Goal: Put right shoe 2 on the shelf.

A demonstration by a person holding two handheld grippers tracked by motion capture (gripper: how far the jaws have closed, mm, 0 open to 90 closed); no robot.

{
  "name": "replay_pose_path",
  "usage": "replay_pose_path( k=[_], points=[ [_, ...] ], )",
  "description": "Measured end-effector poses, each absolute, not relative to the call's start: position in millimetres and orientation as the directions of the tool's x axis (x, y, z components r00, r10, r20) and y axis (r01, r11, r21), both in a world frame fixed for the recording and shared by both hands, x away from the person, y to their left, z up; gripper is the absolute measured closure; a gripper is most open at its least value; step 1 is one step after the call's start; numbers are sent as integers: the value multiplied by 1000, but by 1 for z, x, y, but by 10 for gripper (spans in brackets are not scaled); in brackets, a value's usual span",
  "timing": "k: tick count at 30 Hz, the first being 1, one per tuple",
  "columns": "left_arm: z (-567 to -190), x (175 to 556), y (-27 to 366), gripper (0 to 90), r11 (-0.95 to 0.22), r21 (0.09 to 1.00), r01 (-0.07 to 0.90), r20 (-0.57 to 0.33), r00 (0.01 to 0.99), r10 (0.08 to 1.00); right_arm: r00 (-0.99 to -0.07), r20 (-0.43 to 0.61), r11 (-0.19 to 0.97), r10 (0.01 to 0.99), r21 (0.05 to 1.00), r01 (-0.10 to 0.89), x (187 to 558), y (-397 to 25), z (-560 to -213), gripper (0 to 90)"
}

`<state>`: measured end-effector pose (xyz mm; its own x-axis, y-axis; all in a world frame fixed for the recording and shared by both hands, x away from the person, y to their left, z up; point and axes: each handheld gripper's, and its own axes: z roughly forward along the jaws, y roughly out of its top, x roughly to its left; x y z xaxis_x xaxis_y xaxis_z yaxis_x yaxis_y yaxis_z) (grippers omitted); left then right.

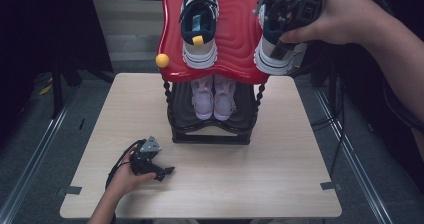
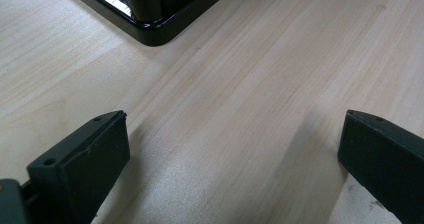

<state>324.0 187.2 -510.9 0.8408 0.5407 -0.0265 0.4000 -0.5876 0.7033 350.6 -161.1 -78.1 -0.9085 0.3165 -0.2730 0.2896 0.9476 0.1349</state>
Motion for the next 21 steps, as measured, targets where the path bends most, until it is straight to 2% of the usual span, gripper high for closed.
replay_pose_path(
  k=[21],
  points=[
    [-511,324,187,0,-588,703,401,-26,840,541,-909,-327,964,260,138,227,377,-127,-86,716]
  ],
)
